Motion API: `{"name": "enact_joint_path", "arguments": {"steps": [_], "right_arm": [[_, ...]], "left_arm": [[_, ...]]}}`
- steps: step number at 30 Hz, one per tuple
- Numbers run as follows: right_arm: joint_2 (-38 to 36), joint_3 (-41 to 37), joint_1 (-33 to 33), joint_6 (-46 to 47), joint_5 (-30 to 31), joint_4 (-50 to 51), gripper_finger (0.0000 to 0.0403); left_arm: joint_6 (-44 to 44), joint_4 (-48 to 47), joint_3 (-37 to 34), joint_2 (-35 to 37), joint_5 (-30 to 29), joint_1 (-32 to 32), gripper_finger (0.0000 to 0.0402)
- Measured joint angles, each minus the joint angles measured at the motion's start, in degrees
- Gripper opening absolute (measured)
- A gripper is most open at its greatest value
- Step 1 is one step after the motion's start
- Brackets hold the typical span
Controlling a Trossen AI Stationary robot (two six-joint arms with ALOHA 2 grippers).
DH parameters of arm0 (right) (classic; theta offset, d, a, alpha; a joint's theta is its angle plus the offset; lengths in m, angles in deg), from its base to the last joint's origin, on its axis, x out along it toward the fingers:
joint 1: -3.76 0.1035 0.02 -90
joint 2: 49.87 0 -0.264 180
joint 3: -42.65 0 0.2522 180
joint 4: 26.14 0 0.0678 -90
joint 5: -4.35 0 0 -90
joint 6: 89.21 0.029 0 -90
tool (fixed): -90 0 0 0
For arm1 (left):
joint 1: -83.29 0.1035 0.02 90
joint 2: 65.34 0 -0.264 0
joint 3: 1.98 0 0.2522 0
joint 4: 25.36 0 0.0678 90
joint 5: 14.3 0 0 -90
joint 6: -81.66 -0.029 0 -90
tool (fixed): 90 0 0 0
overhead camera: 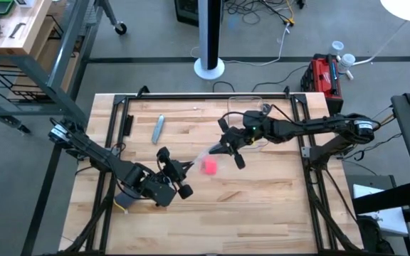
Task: Roll bandage
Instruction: Close the transparent zip bag
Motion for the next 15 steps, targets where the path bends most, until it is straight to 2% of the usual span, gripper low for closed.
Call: {"name": "enact_joint_path", "arguments": {"steps": [5,9,12,15], "right_arm": [[0.0,0.0,0.0,-6.1,7.0,4.3,0.0092],[-0.6,0.0,0.0,-9.4,10.3,5.1,0.0137],[-2.7,0.3,0.0,-12.6,13.1,7.8,0.0162],[-5.1,1.7,0.0,-14.4,14.6,10.4,0.0177]], "left_arm": [[0.3,-0.2,1.2,0.0,5.8,-0.5,0.0001],[4.7,-2.3,1.4,0.0,10.7,-0.4,0.0],[10.3,-6.4,1.4,-0.5,11.9,-0.6,0.0],[12.3,-7.8,1.4,-1.8,11.9,-0.9,0.0]]}}
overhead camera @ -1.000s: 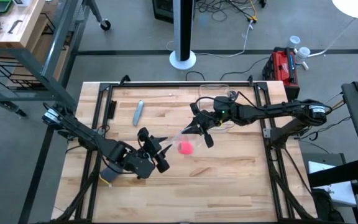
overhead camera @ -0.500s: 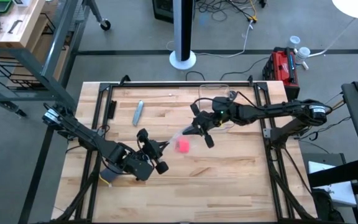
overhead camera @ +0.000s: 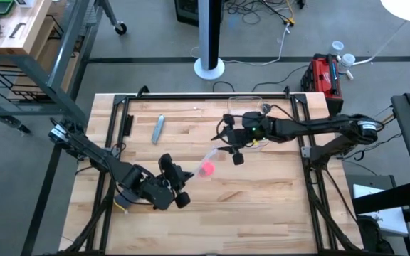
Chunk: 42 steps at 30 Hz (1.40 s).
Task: Roll bandage
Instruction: Close the transparent zip bag
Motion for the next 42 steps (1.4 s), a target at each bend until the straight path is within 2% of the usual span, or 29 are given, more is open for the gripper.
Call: {"name": "enact_joint_path", "arguments": {"steps": [5,14,16,21,28,33,35,39,42], "right_arm": [[-1.8,2.1,0.7,0.2,-3.6,-0.2,0.0183],[0.8,7.9,4.6,1.1,-12.9,0.5,0.018],[0.8,9.8,4.9,0.8,-14.5,3.6,0.0178],[1.1,12.7,4.9,-3.5,-14.4,11.1,0.0174],[1.0,13.1,4.8,-7.4,-14.0,10.1,0.0176],[-1.8,12.7,0.0,-7.5,-11.9,9.9,0.017],[-2.4,12.0,-3.3,-6.0,-14.8,9.8,0.0167],[-2.1,10.8,-8.3,-2.6,-24.5,7.7,0.0167],[-1.8,10.3,-10.4,-2.3,-26.4,6.8,0.0166]], "left_arm": [[0.3,0.5,0.0,-1.2,0.0,0.0,0.0],[-2.5,5.3,0.0,-1.3,-0.4,-0.1,0.0],[-2.5,5.6,0.0,-1.4,-0.5,-0.1,0.0],[-2.5,6.5,0.1,-2.2,-0.5,-0.1,0.0],[-2.6,6.8,0.0,-2.2,-0.6,-0.1,0.0],[-2.6,6.9,0.0,-2.2,-0.7,-0.1,0.0],[-2.6,7.4,0.0,-2.2,-0.7,-0.1,0.0],[-2.7,8.4,0.0,-2.2,-0.7,-0.1,0.0],[-2.7,8.3,0.0,-2.2,-0.7,-0.1,0.0]]}}
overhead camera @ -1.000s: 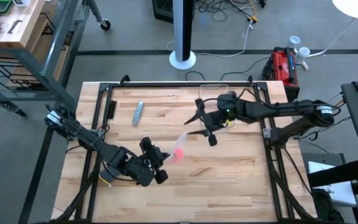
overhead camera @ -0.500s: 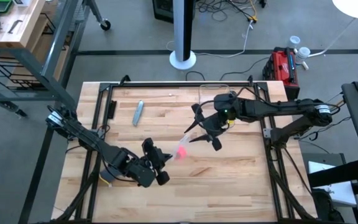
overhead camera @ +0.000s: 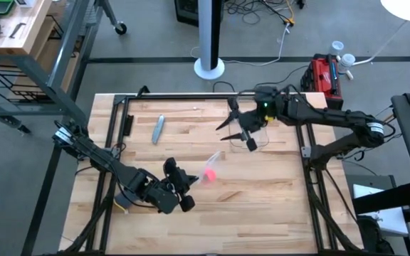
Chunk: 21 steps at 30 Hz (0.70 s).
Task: Roll bandage
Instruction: Close the transparent zip bag
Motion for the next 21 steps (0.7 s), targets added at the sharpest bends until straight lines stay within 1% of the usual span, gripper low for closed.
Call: {"name": "enact_joint_path", "arguments": {"steps": [4,9,16,21], "right_arm": [[0.5,-0.6,-0.5,-0.4,-0.4,-1.4,0.0162],[0.7,-1.0,-1.1,0.5,-4.9,-3.3,0.0165],[0.8,-1.0,-1.0,1.1,-5.2,-3.2,0.0158],[1.0,-1.0,-1.0,0.5,-5.1,-3.2,0.0161]], "left_arm": [[0.0,0.4,0.0,0.0,0.0,0.0,0.0],[0.0,0.8,0.0,0.0,0.0,0.1,0.0],[-0.2,1.9,0.0,0.0,0.0,0.1,0.0],[-1.1,2.0,-0.1,0.0,0.0,0.2,0.0]]}}
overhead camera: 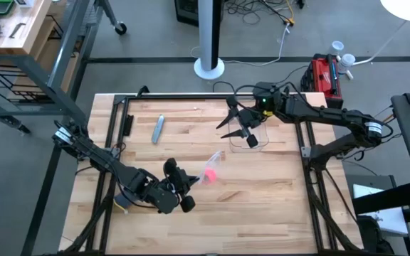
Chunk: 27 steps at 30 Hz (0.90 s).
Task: Roll bandage
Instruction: Close the transparent zip bag
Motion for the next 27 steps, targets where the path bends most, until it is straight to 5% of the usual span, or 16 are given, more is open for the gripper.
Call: {"name": "enact_joint_path", "arguments": {"steps": [27], "right_arm": [[0.0,-0.3,3.2,1.6,-0.5,2.6,0.0177]], "left_arm": [[-0.7,0.1,-0.3,0.0,0.2,0.0,0.0]]}}
